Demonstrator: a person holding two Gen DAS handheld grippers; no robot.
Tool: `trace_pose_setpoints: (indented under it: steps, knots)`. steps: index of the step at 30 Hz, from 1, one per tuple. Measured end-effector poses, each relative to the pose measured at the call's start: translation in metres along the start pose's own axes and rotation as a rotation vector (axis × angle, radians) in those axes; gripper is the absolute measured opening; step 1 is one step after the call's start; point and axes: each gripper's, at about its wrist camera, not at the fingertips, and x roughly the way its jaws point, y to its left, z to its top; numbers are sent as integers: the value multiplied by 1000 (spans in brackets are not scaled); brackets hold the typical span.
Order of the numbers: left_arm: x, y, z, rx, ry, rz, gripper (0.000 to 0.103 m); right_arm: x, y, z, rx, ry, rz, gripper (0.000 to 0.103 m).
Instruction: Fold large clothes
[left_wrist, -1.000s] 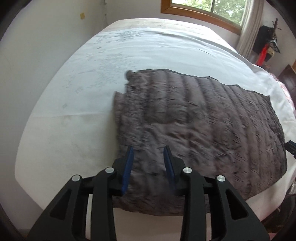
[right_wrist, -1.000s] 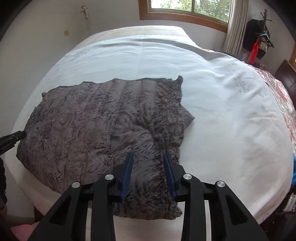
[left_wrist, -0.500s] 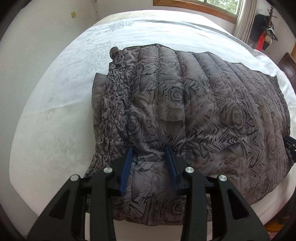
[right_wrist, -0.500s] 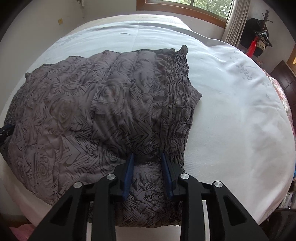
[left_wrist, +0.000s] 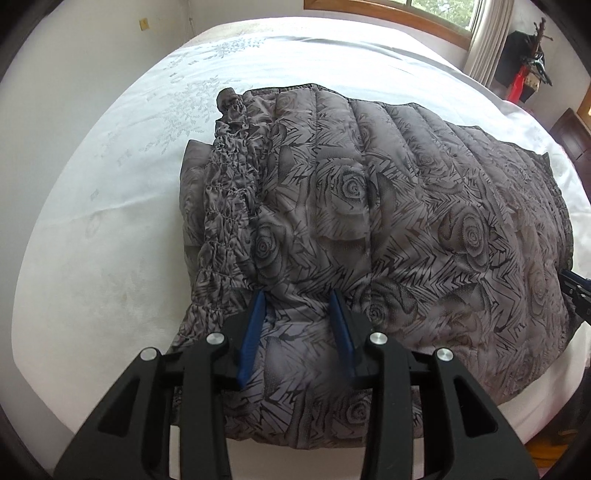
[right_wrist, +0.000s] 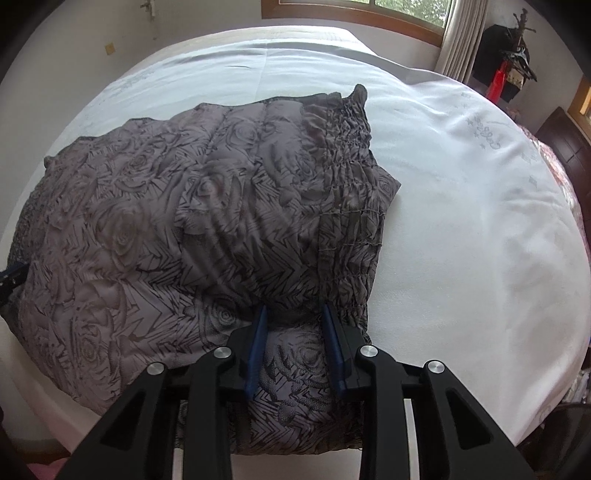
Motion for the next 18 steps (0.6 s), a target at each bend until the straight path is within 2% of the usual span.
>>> trace_pose_setpoints:
  steps: [5,10,15,18]
  knots:
    - [-14,8,0,10,9,-6,36,-18,-3,8,15,7,3,33]
    - [-27,12,-4,22,7,8,41,-37,0,14,10,-5,27,36]
    - [-37,22,-6,27,-17,42,50,-51,3,21,-2,-24,6,36]
    - [-39,29,-5,22,-23,49,51,-50,1,25,5,-17,-1,36]
